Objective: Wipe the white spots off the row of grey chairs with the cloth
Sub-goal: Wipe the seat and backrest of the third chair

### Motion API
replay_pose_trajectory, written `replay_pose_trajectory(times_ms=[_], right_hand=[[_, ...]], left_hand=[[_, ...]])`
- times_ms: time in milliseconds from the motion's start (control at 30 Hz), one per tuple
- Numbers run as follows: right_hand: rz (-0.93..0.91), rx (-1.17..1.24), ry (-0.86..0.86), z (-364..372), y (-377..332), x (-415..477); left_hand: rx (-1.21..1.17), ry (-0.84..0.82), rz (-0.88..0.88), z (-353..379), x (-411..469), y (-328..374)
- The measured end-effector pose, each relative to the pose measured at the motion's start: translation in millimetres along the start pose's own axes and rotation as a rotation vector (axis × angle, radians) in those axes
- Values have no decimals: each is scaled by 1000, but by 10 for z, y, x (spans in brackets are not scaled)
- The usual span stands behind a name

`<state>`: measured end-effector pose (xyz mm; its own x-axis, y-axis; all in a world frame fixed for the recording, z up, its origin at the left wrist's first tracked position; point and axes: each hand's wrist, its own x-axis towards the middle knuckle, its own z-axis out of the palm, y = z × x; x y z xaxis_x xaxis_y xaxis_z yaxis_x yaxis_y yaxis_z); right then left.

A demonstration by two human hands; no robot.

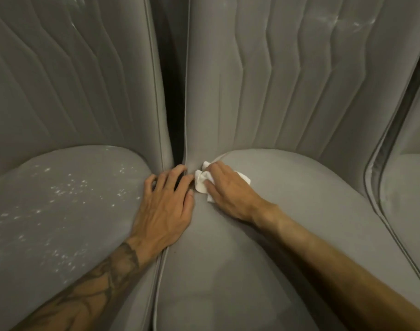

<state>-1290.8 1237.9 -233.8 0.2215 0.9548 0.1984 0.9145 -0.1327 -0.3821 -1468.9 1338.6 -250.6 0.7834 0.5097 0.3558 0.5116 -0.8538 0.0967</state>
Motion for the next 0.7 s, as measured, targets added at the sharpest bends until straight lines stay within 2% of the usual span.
replay_pose_trajectory(times_ms=[167,333,467,533,600,700], right_hand=[[243,-75,66,-146,275,336],[-23,19,15,50,-119,-69],[106,-62,49,-87,176,232],[158,-87,86,-13,83,269],[75,-48,113,90,-134,116],[-34,1,61,60,-167,-64]], left_hand=[[1,-14,-16,-32,-5,8],[-11,-24,-15,-42,-6,35],[-10,-33,-22,-37,-20,8],[-22,-25,-24,-31,-23,13],[-30,-20,-24,-47,-20,29],[-47,-36,-25,-91,-12,38]])
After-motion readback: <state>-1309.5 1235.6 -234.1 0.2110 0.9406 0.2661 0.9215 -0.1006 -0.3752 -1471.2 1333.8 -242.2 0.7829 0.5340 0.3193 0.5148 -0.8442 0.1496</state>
